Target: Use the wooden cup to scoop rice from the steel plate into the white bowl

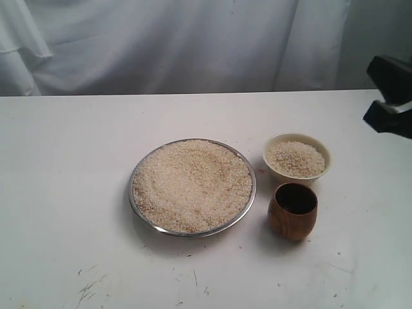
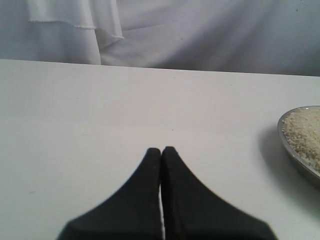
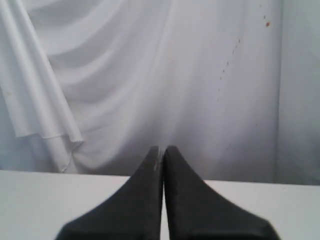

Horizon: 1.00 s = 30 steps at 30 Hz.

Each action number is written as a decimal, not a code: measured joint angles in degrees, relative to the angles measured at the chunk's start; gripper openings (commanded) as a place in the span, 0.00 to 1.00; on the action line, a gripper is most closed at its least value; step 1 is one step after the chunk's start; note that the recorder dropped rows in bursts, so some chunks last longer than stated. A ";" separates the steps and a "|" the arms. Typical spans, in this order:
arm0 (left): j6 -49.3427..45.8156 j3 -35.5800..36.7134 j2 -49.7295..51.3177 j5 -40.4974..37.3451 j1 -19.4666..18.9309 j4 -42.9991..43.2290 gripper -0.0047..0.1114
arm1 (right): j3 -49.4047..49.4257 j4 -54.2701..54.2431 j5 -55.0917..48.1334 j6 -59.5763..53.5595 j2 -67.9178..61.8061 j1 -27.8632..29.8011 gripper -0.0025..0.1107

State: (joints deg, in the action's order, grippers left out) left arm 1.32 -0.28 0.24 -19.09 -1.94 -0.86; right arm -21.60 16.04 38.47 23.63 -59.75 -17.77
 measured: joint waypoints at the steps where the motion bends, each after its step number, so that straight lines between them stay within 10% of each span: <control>1: 0.00 0.00 0.00 0.00 0.00 0.00 0.04 | 0.00 -0.32 -0.38 -0.14 1.41 0.00 0.02; 30: 0.00 0.00 0.00 0.00 0.00 0.00 0.04 | 0.00 -4.06 -53.67 -1.19 44.13 17.37 0.02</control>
State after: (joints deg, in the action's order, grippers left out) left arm 1.32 -0.28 0.24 -19.09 -1.94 -0.86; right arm -21.60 11.98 -15.20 22.45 -15.62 -0.41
